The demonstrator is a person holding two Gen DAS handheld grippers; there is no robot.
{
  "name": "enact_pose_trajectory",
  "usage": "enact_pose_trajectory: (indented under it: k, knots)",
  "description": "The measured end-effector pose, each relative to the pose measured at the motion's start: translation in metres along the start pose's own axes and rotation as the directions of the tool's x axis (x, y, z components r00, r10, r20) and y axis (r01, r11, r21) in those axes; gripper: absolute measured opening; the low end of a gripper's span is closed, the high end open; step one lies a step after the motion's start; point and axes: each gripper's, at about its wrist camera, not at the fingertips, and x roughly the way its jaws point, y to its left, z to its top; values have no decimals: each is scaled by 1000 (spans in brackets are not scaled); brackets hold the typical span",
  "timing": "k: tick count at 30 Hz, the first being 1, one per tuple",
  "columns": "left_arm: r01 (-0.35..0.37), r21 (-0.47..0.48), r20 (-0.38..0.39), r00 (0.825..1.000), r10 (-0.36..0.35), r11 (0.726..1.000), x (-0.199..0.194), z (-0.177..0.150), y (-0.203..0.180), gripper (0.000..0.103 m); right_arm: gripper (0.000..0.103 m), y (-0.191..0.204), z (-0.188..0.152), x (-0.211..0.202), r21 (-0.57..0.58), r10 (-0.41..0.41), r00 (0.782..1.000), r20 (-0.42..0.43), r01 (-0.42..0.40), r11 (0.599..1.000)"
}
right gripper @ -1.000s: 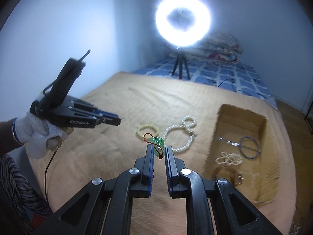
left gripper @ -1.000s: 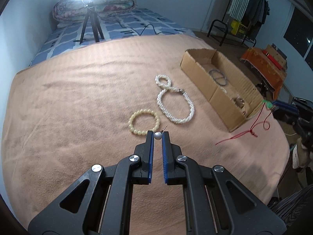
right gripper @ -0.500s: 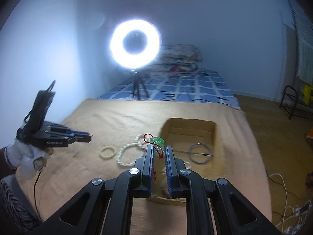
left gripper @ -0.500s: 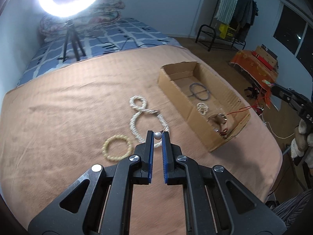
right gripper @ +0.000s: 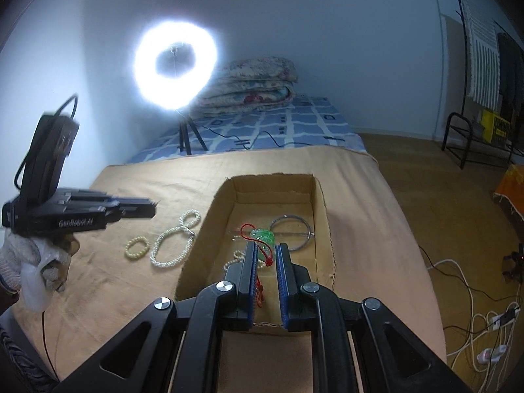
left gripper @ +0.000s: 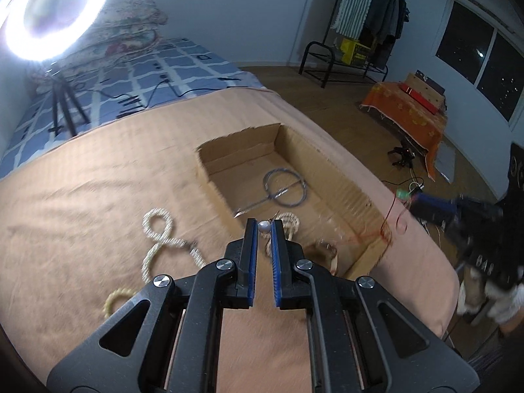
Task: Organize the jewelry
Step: 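Carry the stud in the left tool while the right tool carries the pendant into the box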
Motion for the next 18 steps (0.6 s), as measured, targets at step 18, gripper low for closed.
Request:
enact_pose_trajectory:
  k: [18]
  knots:
    - [-66,12,-101,993,67,998,108,29,-21,6,9,-16,-19,25,30,-42,996,-80,45,999]
